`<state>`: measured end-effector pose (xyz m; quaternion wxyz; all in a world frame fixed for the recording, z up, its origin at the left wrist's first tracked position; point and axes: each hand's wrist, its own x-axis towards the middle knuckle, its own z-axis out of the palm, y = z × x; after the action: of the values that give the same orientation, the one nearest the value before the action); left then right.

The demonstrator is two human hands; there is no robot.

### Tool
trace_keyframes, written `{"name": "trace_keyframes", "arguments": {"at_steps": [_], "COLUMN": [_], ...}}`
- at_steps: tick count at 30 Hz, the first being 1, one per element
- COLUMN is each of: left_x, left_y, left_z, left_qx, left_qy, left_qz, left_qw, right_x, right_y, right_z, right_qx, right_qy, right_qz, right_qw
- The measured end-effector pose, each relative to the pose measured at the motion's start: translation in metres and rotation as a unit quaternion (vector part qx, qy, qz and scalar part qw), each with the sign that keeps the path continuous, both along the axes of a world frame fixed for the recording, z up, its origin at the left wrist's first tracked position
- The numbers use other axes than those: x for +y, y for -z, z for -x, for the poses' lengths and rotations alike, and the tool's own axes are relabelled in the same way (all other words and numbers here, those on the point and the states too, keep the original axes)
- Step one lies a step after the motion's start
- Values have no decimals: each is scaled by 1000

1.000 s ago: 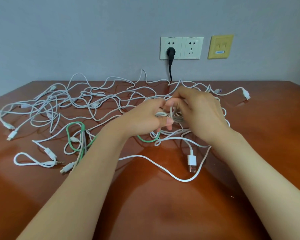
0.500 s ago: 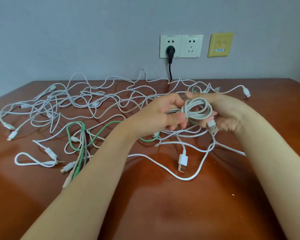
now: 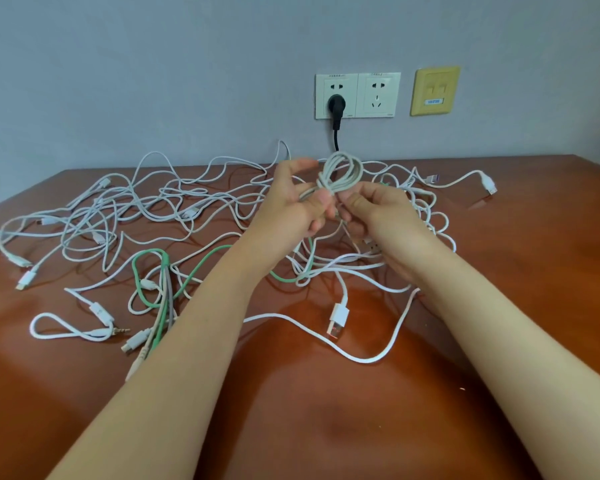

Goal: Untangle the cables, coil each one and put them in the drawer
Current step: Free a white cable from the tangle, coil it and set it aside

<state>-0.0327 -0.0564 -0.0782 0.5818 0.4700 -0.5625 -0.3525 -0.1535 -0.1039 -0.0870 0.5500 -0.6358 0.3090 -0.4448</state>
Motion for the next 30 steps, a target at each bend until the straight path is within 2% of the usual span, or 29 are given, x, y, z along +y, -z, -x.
{"name": "trace_keyframes", "arguments": {"at_steps": [2, 3, 5, 7, 9, 10, 11, 14, 18, 22, 26, 30], "left_x": [0, 0, -2, -5, -9, -9, -10, -8, -5, -6, -8, -7], "left_y": [-1, -2, -1, 1, 4, 5, 5, 4, 5, 11, 12, 12], "left_z": [-1, -2, -4, -6, -7, -8, -9, -9, -7, 0, 5, 10], "left_qx": [-13, -20, -35, -72, -100, -106, -111, -134, -166, -221, -223, -185], "left_qy": [-20, -28, -50, -88, -113, -120, -124, -130, -141, -142, -170, -169], "left_qz": [2, 0, -8, -20, -26, -30, -34, -27, -19, -15, 13, 43], "left_qw": [1000, 999, 998, 993, 988, 987, 985, 982, 976, 965, 960, 967], "right_x": [2, 3, 8, 14, 18, 19, 22, 24, 18, 17, 19, 20], "right_y": [-1, 0, 0, 0, -1, -2, -4, -5, -2, 0, -5, -10], "right_z": [-1, -1, -1, -1, -2, -2, -1, 1, 1, -2, -3, -5], "right_qx": [78, 138, 259, 354, 372, 351, 314, 209, 134, 95, 7, -94], "right_qy": [47, 78, 126, 143, 147, 150, 151, 143, 57, 87, 92, 127], "right_qz": [76, 141, 276, 366, 419, 433, 429, 343, 228, 210, 91, -34], "right_qw": [993, 977, 917, 849, 815, 817, 833, 904, 963, 969, 992, 987]}}
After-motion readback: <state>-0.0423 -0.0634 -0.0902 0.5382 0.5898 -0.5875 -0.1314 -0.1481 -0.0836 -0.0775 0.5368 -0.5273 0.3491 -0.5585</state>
